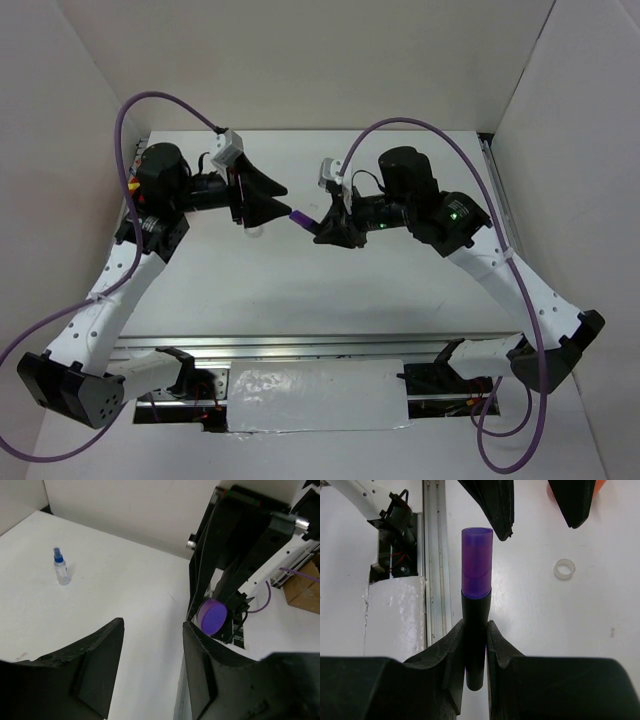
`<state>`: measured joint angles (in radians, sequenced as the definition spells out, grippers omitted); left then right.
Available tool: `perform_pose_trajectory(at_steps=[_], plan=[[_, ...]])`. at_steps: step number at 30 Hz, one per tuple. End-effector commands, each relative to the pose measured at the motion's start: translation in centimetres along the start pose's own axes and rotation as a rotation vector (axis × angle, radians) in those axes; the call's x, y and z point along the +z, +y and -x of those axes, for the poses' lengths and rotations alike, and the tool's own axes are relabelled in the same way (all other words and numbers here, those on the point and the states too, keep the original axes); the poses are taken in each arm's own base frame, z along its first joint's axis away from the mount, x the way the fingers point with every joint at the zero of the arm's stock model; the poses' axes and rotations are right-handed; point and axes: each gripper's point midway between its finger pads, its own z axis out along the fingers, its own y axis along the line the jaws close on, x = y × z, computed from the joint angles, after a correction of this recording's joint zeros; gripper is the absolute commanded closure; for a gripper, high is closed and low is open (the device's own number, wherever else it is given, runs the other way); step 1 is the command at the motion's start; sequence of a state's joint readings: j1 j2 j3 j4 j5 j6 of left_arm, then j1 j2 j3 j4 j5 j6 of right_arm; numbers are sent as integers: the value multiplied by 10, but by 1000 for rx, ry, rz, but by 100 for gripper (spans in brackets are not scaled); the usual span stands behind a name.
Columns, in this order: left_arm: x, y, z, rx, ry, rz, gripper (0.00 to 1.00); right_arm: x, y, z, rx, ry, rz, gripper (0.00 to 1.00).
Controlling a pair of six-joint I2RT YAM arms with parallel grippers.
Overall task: Sort the stationery into containers
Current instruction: Pick up the pen from the center of the board, then place the pen in the storage box.
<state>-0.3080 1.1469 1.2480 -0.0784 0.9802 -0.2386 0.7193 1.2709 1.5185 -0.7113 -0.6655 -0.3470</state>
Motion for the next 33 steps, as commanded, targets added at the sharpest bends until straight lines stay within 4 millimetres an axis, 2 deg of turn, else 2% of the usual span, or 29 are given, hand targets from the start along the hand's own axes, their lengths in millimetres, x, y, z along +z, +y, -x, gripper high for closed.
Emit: perform_pose_trajectory(at_steps=[1, 7, 14, 18, 22, 27, 30, 33], plan=[[4, -20, 31, 60, -83, -82, 38, -3, 8, 16, -11, -31, 28, 100], [12, -38, 21, 42, -46, -191, 36, 0, 5, 19, -12, -33, 26, 100], [11, -40, 15, 24, -32, -197, 31, 0, 3, 24, -10, -36, 26, 100], [8, -48, 22, 14, -55, -228, 31, 3, 1, 15, -14, -17, 21, 100], [3, -46, 36, -26, -109, -213, 18, 6, 3, 6, -21, 4, 19, 100], [4, -51, 48, -89, -145, -251, 17, 10, 4, 1, -40, 24, 12, 100], [3, -54, 50, -105, -146, -266, 15, 12, 3, -2, -50, 34, 1, 100], [5, -58, 40, -126, -108, -282, 18, 11, 0, 0, -53, 33, -12, 100]])
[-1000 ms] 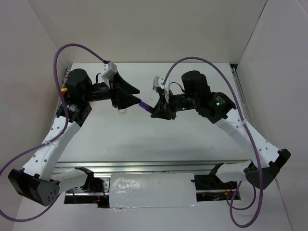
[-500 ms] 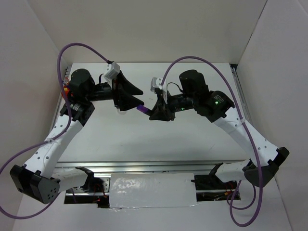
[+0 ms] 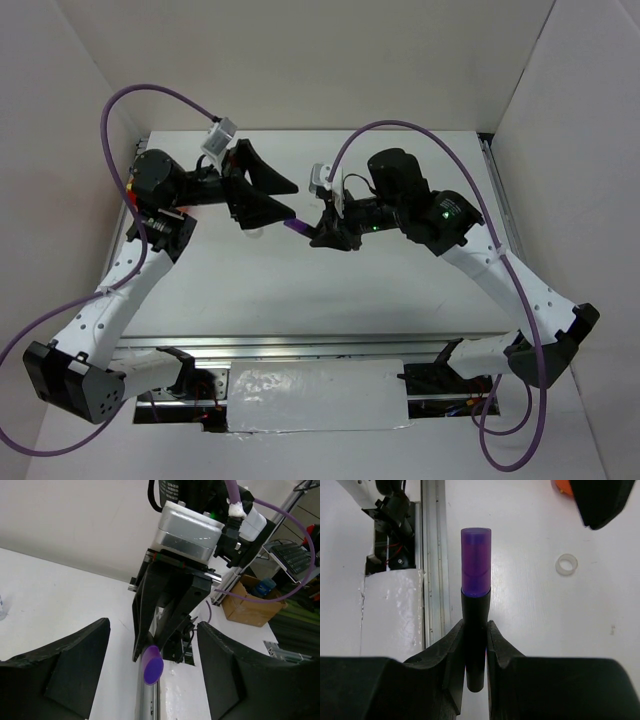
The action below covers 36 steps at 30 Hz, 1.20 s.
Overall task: Sort the stationery into containers
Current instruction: Place the pen in the storage box.
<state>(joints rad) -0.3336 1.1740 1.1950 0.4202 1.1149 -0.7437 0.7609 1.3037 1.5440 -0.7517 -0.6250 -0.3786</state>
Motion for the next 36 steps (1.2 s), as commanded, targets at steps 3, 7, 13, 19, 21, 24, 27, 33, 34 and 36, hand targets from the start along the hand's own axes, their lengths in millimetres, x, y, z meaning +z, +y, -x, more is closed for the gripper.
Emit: perform_pose_trajectory(at_steps=[3, 7, 13, 19, 21, 24, 27, 33, 34, 36], plan=[[0, -12, -10, 19, 44, -48, 22, -1, -4, 11, -43, -22, -28, 100], [-3, -5, -21, 24, 81, -11, 23, -2, -5, 16, -51, -31, -30, 100], [-5, 3, -36, 37, 132, 11, 29, -3, -8, 23, -58, -40, -35, 100], [-6, 6, -43, 31, 146, 13, 39, -1, -9, 23, -46, -42, -31, 100], [-6, 7, -43, 35, 146, 16, 42, -1, -10, 22, -42, -42, -34, 100], [-6, 7, -44, 32, 148, 16, 47, 0, -9, 22, -42, -40, -30, 100], [-6, 7, -42, 35, 141, 16, 55, 1, -9, 21, -34, -38, -29, 100], [-8, 16, -38, -11, 122, 61, 91, 3, -13, 18, 2, -28, -53, 35], [-10, 19, -36, -14, 116, 76, 95, 1, -17, 18, 5, -27, -75, 31], [-21, 35, -29, -50, 97, 142, 100, -2, -23, 16, 15, -18, -103, 19]])
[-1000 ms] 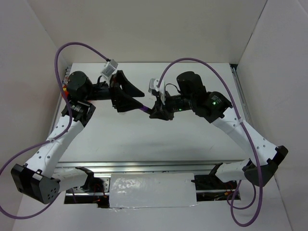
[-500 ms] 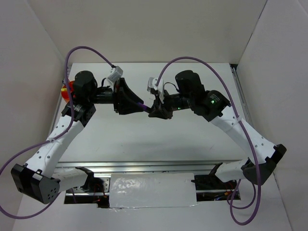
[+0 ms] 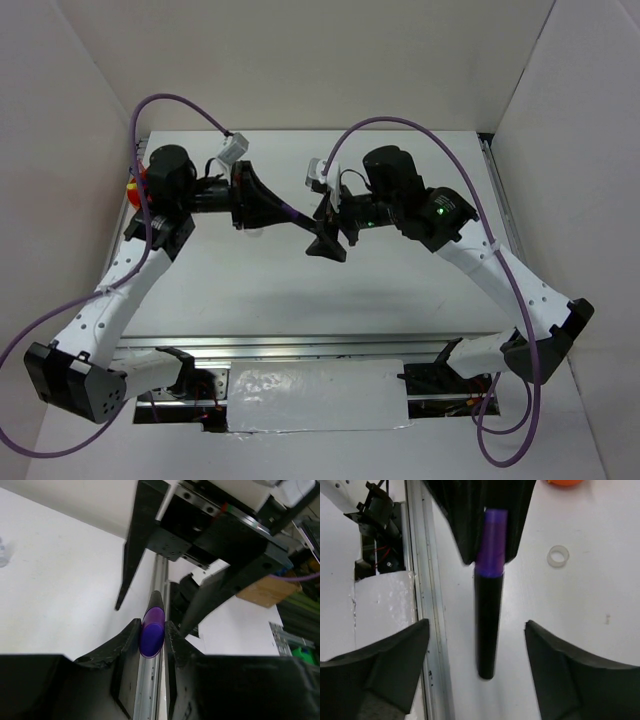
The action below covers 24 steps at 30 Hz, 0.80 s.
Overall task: Sort the stationery into containers
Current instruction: Place the pen in the storage box.
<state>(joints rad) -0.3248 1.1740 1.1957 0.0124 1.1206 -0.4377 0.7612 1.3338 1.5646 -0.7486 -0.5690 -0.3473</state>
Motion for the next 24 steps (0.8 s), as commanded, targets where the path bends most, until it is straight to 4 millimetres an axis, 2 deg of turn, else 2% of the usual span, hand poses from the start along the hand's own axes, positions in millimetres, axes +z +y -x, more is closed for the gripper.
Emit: perform_pose_trajectory(at_steps=[1, 3, 4, 5, 6, 7, 8, 9, 10, 12, 13, 14, 15, 17, 18, 20, 21, 22, 23, 24], plan=[[-15, 20, 21, -20, -50, 83, 100, -10, -15, 16, -14, -34, -78, 14], [-34, 41, 26, -65, -58, 157, 100, -16, -27, 9, 4, -14, -112, 3], [-42, 57, 25, -90, -57, 201, 100, -19, -32, 5, 11, -6, -125, 1], [-64, 74, 33, -97, -67, 291, 100, -25, -40, -1, 24, 3, -150, 0], [-76, 86, 36, -99, -69, 341, 100, -28, -44, -6, 24, 10, -164, 0], [-104, 114, 52, -91, -96, 469, 100, -31, -49, -10, 28, 17, -180, 0], [-120, 128, 44, -109, -57, 552, 100, -33, -54, -13, 30, 21, -196, 0], [-136, 144, 47, -100, -42, 643, 100, -37, -60, -21, 38, 33, -216, 0], [-169, 169, 64, -69, -49, 794, 100, -38, -63, -25, 42, 41, -226, 0], [-203, 188, 67, -35, -11, 919, 100, -40, -71, -36, 62, 61, -247, 0], [-239, 206, 76, -40, -28, 1041, 100, -41, -73, -40, 69, 65, -252, 0], [-257, 212, 79, -4, -12, 1082, 100, -40, -76, -47, 81, 78, -255, 0], [-286, 223, 87, 0, -32, 1148, 100, -41, -78, -51, 88, 82, -260, 1], [-319, 234, 94, -10, -66, 1237, 100, -38, -80, -60, 105, 96, -255, 1], [-343, 244, 100, -5, -83, 1281, 100, -39, -82, -62, 109, 94, -256, 1], [-365, 252, 106, 18, -92, 1325, 100, -37, -84, -68, 124, 102, -252, 2], [-383, 262, 108, 33, -100, 1345, 100, -37, -85, -69, 127, 104, -252, 2], [-392, 267, 108, 44, -101, 1361, 100, -35, -85, -71, 133, 108, -247, 2], [-402, 281, 100, 25, -91, 1381, 100, -35, -85, -73, 138, 111, -245, 2], [-410, 283, 107, 46, -77, 1414, 100, -35, -86, -75, 142, 113, -245, 2]])
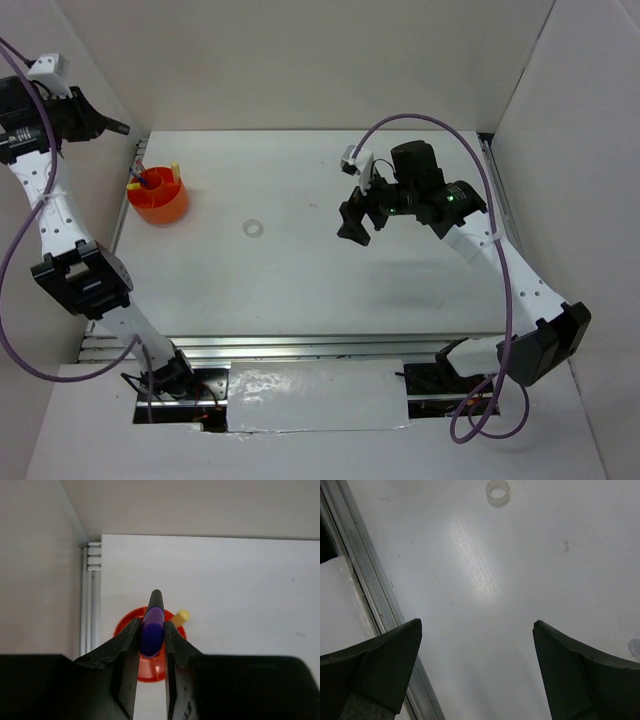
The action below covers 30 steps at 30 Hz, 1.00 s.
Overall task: Sort the stationery into containers
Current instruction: Place the pen in the storage box.
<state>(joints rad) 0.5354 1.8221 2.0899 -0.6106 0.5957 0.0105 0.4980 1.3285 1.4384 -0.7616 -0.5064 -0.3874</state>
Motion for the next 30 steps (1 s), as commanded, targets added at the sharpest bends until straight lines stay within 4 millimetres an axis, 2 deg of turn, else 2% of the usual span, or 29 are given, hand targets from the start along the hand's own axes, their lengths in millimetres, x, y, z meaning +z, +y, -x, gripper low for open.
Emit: perform_pose_trajectory(at_steps=[1, 2, 4, 5, 7, 8, 10, 16, 20, 25, 30], plan=[[11, 30, 12, 89, -15, 90, 100, 0, -1, -1, -6, -12, 10, 3], [21, 43, 2, 79, 13, 119, 100, 1, -1, -1, -6, -12, 10, 3], [27, 54, -7, 83, 34, 139, 100, 3, -2, -5, 2, -7, 11, 3], [32, 58, -20, 75, 58, 148, 100, 4, -2, -6, 4, -8, 11, 3], [36, 67, -23, 83, 44, 172, 100, 6, -2, -10, 17, -2, 19, 3], [40, 69, -35, 73, 60, 177, 100, 6, -3, -10, 18, -2, 19, 3], [44, 75, -37, 77, 53, 192, 100, 8, -4, -12, 21, 5, 21, 3], [69, 84, -62, 33, 116, 164, 100, 12, -5, -13, 31, 19, 40, 3], [80, 84, -73, 29, 145, 150, 100, 15, -5, -14, 36, 28, 52, 3], [91, 76, -87, 60, 188, 92, 99, 18, -4, -15, 33, 36, 72, 3], [95, 67, -99, 62, 228, 48, 99, 20, -5, -16, 39, 41, 78, 3]])
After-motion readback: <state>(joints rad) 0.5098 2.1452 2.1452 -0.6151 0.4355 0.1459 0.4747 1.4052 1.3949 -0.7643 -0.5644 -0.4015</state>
